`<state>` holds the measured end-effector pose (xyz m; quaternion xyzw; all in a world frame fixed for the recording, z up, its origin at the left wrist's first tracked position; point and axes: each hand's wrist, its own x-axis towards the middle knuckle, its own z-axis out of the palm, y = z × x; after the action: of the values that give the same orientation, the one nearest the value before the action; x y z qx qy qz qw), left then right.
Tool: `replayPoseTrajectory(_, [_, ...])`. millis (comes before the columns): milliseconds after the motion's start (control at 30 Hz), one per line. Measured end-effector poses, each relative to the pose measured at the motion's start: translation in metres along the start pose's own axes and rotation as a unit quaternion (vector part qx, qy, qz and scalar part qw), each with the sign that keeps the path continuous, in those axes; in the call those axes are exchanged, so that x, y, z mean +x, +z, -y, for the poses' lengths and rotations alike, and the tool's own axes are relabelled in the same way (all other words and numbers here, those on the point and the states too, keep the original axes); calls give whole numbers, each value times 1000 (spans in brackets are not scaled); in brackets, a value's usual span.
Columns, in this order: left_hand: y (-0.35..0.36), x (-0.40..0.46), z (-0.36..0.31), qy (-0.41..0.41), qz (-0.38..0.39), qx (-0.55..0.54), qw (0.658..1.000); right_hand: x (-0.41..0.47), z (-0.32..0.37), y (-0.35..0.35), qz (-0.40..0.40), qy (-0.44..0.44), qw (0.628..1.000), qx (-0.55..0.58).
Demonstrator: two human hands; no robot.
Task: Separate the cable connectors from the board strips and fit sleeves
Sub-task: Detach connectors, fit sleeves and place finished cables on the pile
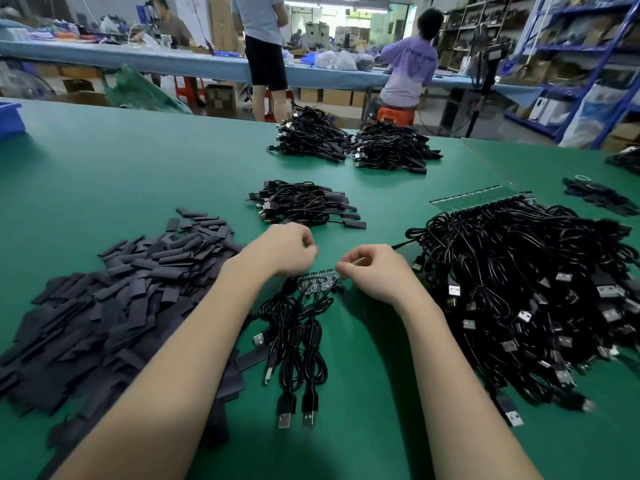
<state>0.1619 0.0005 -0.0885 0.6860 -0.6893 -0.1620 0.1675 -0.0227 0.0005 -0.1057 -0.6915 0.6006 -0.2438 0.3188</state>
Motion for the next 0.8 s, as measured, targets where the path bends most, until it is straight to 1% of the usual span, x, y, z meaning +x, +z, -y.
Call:
replayPoseTrajectory(133, [3, -5, -12, -19, 41, 18, 999, -1, 1, -1, 11, 6, 1000, 20])
replayPoseTrajectory(267, [2, -5, -7, -30, 85, -35, 995, -2, -2, -2, 0, 15, 997, 72])
replayPoseTrajectory(367, [0, -6, 1, -18, 85, -146, 985, -3, -2, -1, -9, 15, 992, 126])
replayPoseTrajectory(467, [-3, -10, 4, -10, 85, -255, 963, -5, -2, 0, -2, 14, 983, 185])
replayPoseTrajectory(633, [-2, -15, 4, 6, 105, -296, 950, -10, -2, -3, 11, -5, 969, 248])
replayPoseTrajectory(800, [-2, -16, 3, 18, 75, -337, 938, -12, 2, -4, 17, 11, 966, 257])
